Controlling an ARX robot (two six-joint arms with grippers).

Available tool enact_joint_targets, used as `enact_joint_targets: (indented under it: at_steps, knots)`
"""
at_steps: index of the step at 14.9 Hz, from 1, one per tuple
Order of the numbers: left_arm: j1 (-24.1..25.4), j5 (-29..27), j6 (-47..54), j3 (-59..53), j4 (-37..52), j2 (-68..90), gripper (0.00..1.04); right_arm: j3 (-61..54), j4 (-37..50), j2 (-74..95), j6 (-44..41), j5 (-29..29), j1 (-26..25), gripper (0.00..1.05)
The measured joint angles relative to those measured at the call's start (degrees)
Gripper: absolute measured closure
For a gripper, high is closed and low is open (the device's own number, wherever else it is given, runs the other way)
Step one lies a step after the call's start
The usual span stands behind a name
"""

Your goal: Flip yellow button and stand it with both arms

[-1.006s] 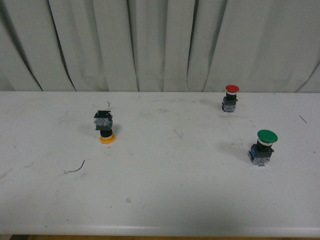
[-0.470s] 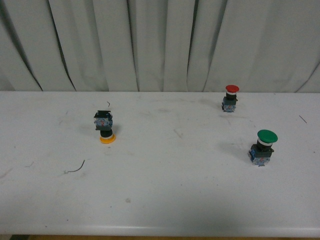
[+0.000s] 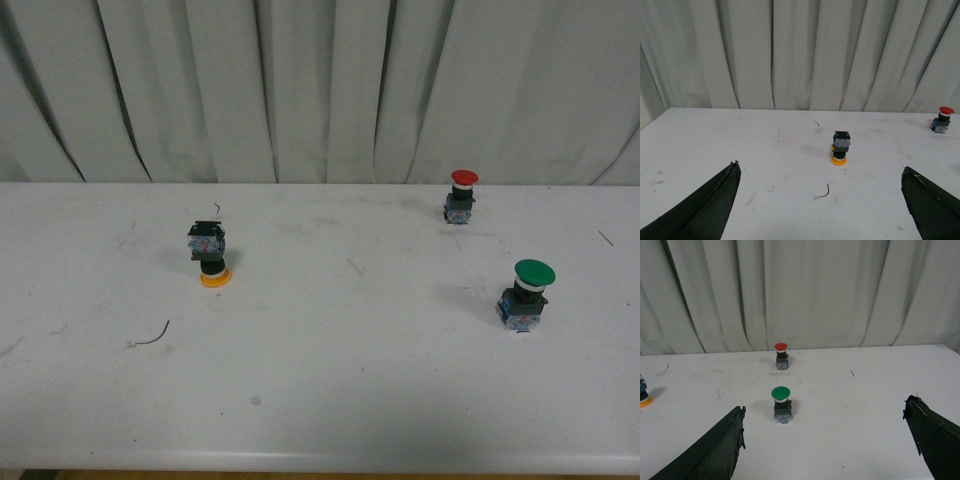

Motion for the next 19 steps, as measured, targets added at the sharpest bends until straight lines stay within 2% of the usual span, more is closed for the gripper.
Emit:
enact_joint_targets:
  at_steps: [9,10,11,13,15,17,19]
  knots:
    - [-0.1,-0.3,-0.2,0.1,-0.7,0.1,0.07,0.0,0.0,0.0,0.0,0.0,0.0,0.06]
    - [-4.0,-8.0,-3.8,4.3,-11.3,5.2,0.07,0.0,0.0,0.0,0.0,0.0,0.0,0.06]
    - [-7.2,-12.4,-7.9,8.0,-15.1,11.4,0.07,0.0,0.0,0.0,0.0,0.0,0.0,0.06]
    - [-6.9,-13.0,-9.9,11.1,-8.3,17.2,0.07,0.0,0.0,0.0,0.0,0.0,0.0,0.06]
    - [-4.7,-8.7,-9.9,15.5,4.6,31.2,0.07,0.0,0.0,0.0,0.0,0.0,0.0,0.06]
    - [-4.2,-4.0,-9.2,22.3,18.2,51.1,0.07,0.0,0.0,0.0,0.0,0.0,0.0,0.06]
    - [-5.3,-2.3,-7.8,32.8,24.7,70.0,0.07,0.0,0.0,0.0,0.0,0.0,0.0,0.06]
